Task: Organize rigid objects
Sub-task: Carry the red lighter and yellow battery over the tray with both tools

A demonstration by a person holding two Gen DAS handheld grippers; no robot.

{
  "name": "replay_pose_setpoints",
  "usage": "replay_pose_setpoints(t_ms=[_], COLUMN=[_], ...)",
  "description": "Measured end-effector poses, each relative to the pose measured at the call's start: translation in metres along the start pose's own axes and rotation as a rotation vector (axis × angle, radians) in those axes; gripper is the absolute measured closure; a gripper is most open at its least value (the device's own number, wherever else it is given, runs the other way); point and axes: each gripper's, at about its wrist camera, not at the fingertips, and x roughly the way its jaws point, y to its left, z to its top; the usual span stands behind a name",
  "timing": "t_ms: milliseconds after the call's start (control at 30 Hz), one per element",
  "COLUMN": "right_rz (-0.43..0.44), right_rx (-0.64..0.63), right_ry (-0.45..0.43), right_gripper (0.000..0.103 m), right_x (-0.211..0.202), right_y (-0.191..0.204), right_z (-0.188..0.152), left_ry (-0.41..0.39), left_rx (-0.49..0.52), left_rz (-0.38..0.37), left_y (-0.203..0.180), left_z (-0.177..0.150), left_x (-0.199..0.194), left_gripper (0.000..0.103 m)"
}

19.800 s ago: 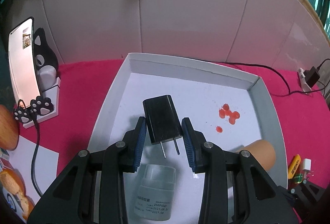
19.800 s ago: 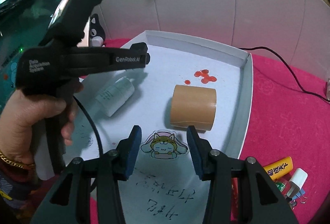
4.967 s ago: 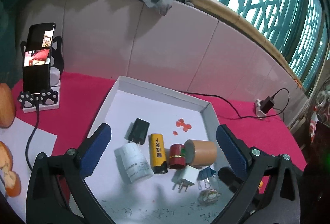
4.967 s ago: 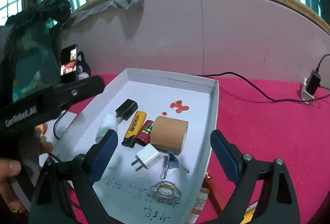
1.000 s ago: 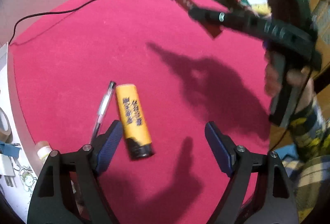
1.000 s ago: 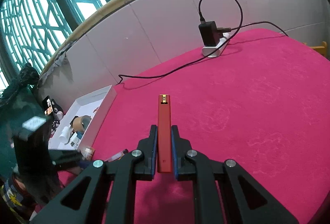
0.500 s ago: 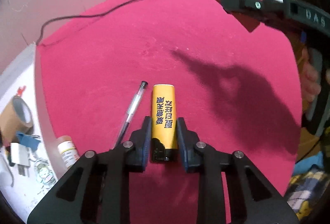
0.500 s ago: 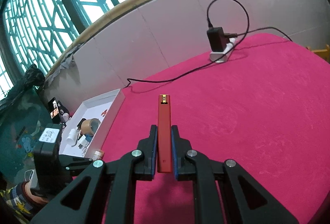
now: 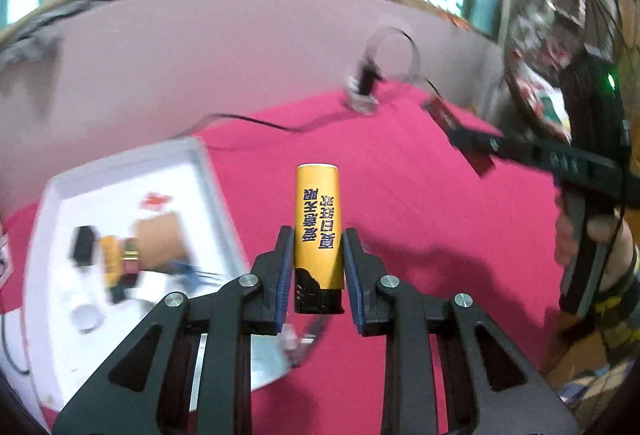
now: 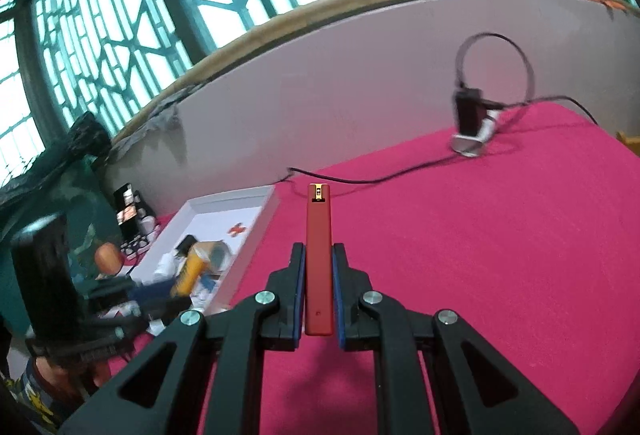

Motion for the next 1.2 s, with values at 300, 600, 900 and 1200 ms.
replay_pose_setpoints(t_ms=[300,600,900,1200], right_rz=[0.122,0.232,0.22,0.165], right_rx=[-0.175,-0.269,-0.282,-0.317], right_ry=[0.05,0.239,0.396,0.404], right_gripper=[0.093,0.093,0.093,0.093], right_x=[0.039,0.103,0.162,0.184], right_y=[0.076,0.142,0.171,0.182], right_z=[0.017,-0.006,-0.044,-0.051], left_ry=[-0.076,-0.062,0.02,0.035], left_rx=[-0.181,-0.304,-0.439,-0.447], left_rz=[0.172,0.248,0.294,0.289], left_y=[0.086,0.157,0.2,0.212], left_z=[-0.009,-0.013,-0.03,-0.021], left_x=[-0.033,-0.032,-0.007,0.008], left_gripper=[0.08,0.08,0.08,0.08])
